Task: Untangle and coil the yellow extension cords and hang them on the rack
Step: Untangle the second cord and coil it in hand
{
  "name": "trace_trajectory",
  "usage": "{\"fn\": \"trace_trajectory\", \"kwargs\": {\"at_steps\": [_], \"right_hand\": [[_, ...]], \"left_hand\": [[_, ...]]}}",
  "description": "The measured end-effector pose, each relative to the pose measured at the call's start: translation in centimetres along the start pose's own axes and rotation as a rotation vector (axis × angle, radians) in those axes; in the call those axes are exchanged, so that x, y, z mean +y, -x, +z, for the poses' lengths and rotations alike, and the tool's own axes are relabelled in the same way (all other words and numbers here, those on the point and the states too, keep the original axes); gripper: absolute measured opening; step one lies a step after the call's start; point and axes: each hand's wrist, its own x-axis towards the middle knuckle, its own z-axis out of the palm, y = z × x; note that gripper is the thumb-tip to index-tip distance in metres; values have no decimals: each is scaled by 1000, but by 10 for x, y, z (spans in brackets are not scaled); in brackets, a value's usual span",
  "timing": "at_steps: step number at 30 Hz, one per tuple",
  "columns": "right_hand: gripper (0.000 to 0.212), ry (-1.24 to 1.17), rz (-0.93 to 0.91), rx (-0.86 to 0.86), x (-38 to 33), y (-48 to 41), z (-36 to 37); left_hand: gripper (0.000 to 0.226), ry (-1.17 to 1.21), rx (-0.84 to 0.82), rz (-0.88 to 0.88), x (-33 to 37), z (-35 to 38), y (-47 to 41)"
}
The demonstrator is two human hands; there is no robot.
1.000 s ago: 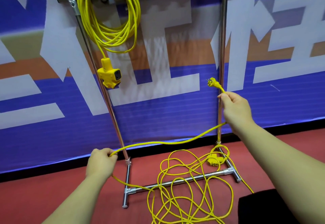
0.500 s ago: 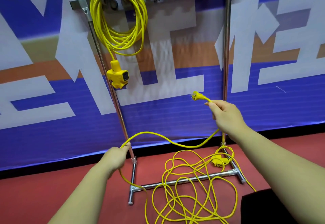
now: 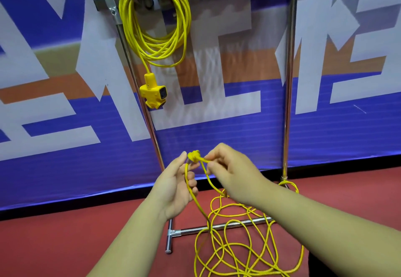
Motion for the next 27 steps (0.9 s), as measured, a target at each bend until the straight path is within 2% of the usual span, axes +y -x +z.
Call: {"fn": "trace_trajectory", "kwargs": {"at_steps": [3, 6, 9, 11, 13, 16, 18, 21, 23, 27], "right_hand": [[7, 3, -81, -110, 0, 5, 12], [11, 71, -137, -188, 8, 7, 23], [15, 164, -159, -258, 16, 7, 29], [12, 157, -168, -248, 17, 7, 27], [5, 110, -136, -178, 17, 4, 19], [4, 148, -38, -132, 22, -4, 2], [5, 197, 70, -227, 32, -9, -5], [22, 367, 265, -551, 53, -7, -5], [36, 451, 336, -748, 65, -2, 5], [71, 346, 373, -886, 73, 7, 37]], "left_hand": [[43, -32, -25, -3, 1, -5, -3], [45, 49, -59, 0, 1, -9, -5], [26, -3, 17, 111, 4, -8, -4], [17, -124, 75, 236, 10, -11, 0], [19, -207, 91, 308, 16, -17, 3], [30, -206, 56, 271, 21, -26, 10], [40, -210, 69, 249, 24, -28, 11], [56, -166, 83, 219, 29, -29, 12], [53, -94, 60, 196, 33, -27, 13], [53, 85, -42, 166, 36, -21, 16]]}}
